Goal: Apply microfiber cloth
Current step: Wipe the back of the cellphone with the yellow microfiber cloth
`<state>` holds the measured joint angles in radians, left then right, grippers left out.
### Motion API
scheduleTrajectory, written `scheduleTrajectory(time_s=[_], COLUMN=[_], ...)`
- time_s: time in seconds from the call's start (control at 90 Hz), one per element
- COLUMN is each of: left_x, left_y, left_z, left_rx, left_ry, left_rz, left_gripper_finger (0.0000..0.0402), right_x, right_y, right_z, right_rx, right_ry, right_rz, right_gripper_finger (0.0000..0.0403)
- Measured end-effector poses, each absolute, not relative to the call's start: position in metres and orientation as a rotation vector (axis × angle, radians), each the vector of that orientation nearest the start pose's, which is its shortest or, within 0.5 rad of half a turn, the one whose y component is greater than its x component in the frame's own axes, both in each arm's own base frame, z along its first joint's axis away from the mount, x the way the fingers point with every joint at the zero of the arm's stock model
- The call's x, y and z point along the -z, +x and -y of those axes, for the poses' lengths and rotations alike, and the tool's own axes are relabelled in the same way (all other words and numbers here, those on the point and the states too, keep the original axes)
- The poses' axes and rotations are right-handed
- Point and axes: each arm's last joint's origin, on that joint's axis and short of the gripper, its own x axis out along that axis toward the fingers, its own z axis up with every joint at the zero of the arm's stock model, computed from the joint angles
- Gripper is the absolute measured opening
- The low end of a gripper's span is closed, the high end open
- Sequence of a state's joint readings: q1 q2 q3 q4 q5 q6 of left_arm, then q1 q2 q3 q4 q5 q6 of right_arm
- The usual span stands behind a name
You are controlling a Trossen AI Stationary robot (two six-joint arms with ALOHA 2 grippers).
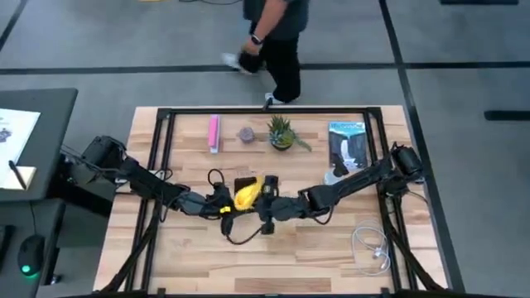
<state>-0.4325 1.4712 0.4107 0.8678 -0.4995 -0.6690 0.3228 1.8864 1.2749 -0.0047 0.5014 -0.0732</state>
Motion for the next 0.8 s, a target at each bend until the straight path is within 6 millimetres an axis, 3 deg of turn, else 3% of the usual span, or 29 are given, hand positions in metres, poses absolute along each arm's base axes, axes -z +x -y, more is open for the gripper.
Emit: scheduleTrajectory(time_s=[0.3,0.478,0.6,0.8], left_x=[-0.155,-0.153,-0.166,-0.202], left_y=[0.237,0.236,0.233,0.223], left_z=[0.093,0.092,0.091,0.086], left_rx=[-0.200,-0.222,-0.222,-0.292], left_ry=[-0.615,-0.622,-0.615,-0.508], left_rz=[-0.204,-0.222,-0.226,-0.272], left_gripper_finger=[0.0011,0.0011,0.0011,0.0011], right_x=[-0.190,-0.184,-0.171,-0.178], right_y=[0.369,0.376,0.386,0.384], right_z=[-0.119,-0.131,-0.134,-0.123], right_rx=[0.333,0.139,0.091,0.505], right_ry=[-0.343,-0.214,-0.241,-0.410], right_rz=[-0.825,-0.816,-0.785,-0.678], right_gripper_finger=[0.0000,0.0000,0.0000,0.0000])
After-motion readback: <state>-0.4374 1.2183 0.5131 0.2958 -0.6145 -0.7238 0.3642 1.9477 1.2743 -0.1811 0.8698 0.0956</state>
